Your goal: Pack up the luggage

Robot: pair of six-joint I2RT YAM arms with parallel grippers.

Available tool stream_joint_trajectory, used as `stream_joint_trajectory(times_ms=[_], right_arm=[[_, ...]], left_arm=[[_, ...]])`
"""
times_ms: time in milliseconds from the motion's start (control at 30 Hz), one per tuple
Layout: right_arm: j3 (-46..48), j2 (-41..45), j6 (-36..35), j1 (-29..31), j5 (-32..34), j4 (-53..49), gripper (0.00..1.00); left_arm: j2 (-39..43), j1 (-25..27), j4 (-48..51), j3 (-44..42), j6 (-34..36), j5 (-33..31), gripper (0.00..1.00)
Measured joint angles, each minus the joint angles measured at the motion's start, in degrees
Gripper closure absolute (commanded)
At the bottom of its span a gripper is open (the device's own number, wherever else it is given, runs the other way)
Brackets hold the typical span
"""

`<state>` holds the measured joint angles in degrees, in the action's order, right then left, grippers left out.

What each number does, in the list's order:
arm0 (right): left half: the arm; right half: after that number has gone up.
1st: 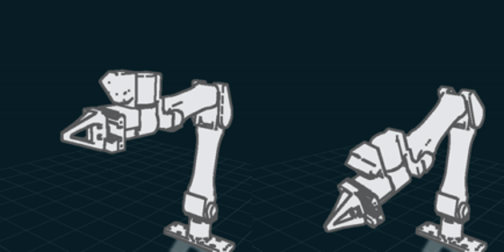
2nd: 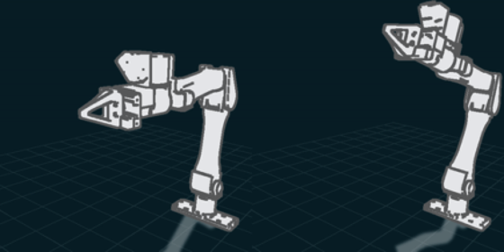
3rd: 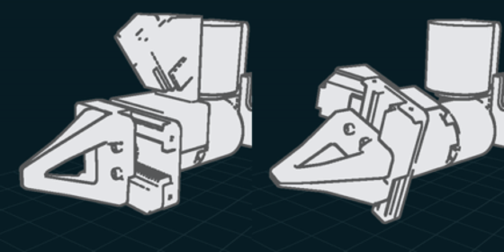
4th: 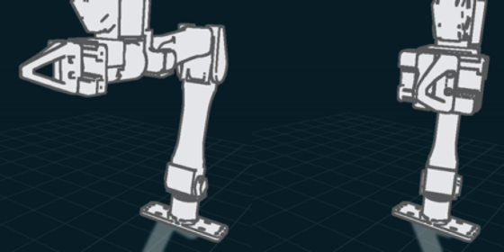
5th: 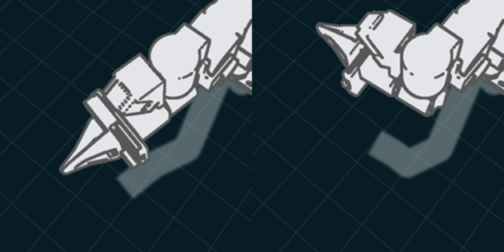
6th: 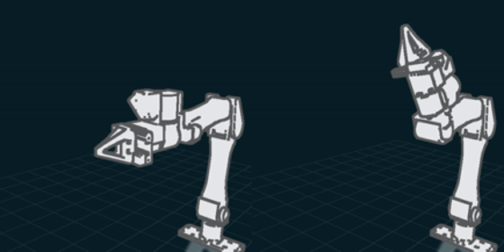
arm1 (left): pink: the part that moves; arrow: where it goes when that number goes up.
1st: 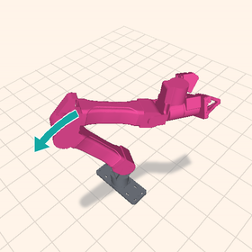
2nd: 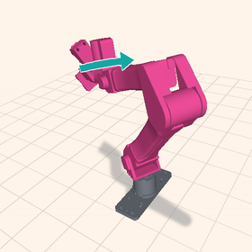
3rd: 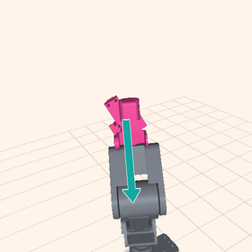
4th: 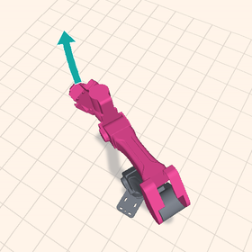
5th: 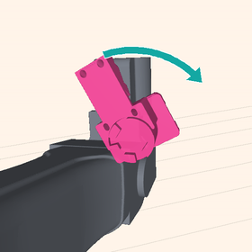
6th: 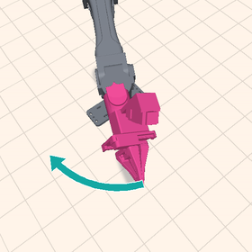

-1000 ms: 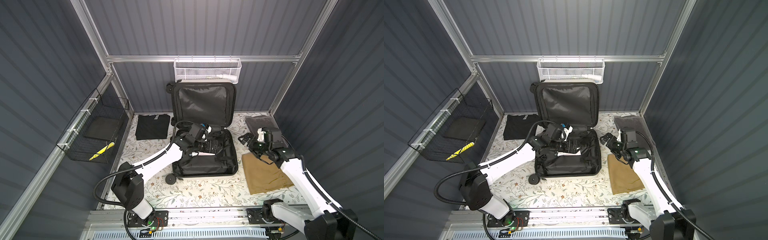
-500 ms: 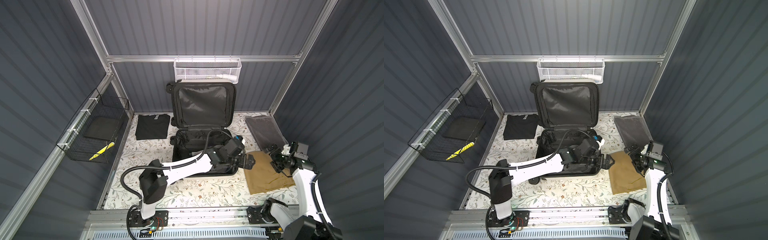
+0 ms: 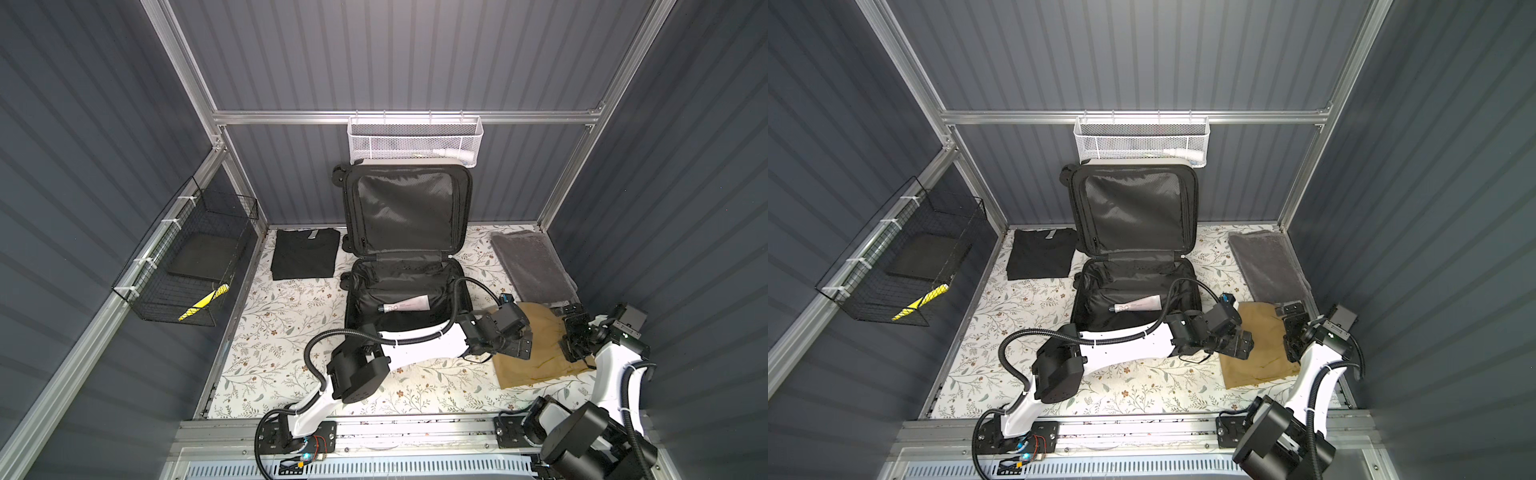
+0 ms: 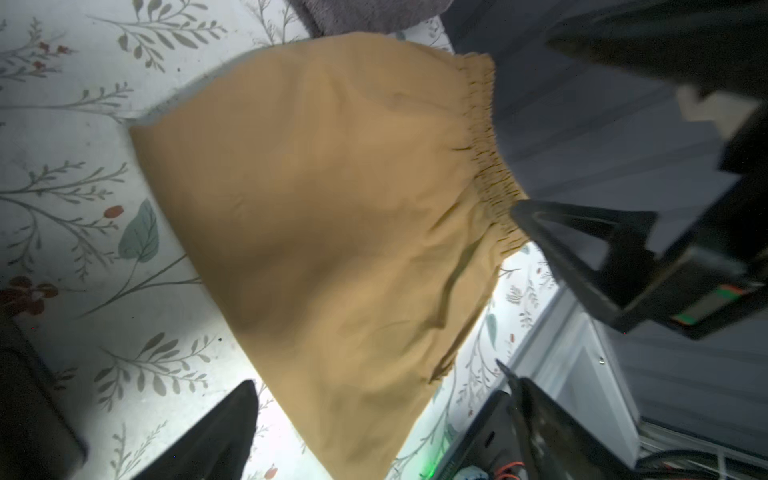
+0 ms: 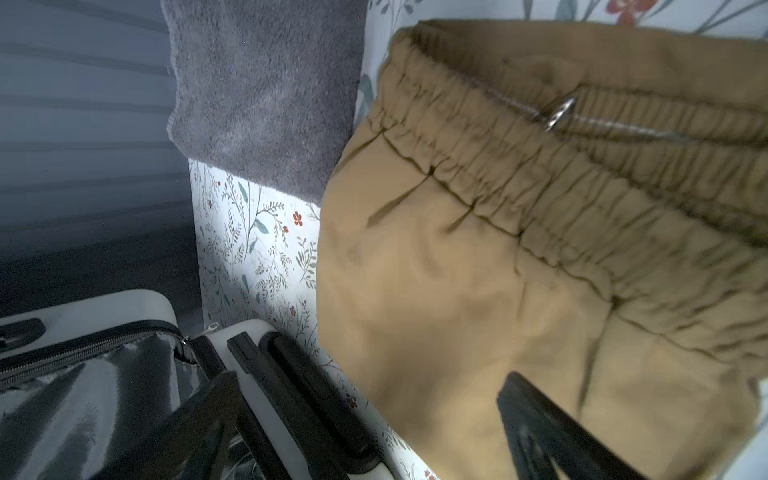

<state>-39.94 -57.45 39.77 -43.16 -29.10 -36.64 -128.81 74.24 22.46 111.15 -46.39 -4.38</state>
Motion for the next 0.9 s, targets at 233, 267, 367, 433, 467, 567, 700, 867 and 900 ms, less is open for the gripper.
stream_joint_trajectory(times_ms=[233,267,367,433,467,567,700,867,900], right_arm=[[0.4,-1.5,0.0,-2.4,-0.7,0.9,0.01],[0.4,-1.7,0.0,-2.4,-0.8,0.9,0.01],[0.7,-2.3,0.1,-2.7,-1.0,1.4,0.01],[0.8,-2.8,0.2,-3.0,-1.0,1.6,0.01],[1.0,-3.1,0.2,-3.1,-1.0,1.7,0.01],[1.1,-3.9,0.3,-3.5,-1.0,1.9,0.01],[1.8,-4.8,1.0,-4.2,-1.0,2.8,0.01],[3.8,-6.0,2.4,-5.3,-0.9,3.1,0.01],[4.2,-6.2,2.7,-5.6,-0.9,3.2,0.01]], left_arm=[[-6.9,0.5,4.0,7.9,1.2,-4.2,0.05],[-7.7,0.5,4.6,8.6,1.5,-4.9,0.05],[-9.5,0.5,6.0,10.0,2.4,-6.7,0.05],[-10.1,0.5,6.6,10.0,2.6,-7.6,0.05],[-10.4,0.5,6.8,10.0,2.7,-8.1,0.05],[-10.9,0.5,7.4,10.0,2.7,-9.2,0.05],[-10.9,0.7,7.4,10.0,2.7,-10.0,0.05],[-11.0,1.0,7.4,10.0,2.1,-10.9,0.05],[-11.0,1.1,7.5,10.0,1.8,-11.1,0.05]])
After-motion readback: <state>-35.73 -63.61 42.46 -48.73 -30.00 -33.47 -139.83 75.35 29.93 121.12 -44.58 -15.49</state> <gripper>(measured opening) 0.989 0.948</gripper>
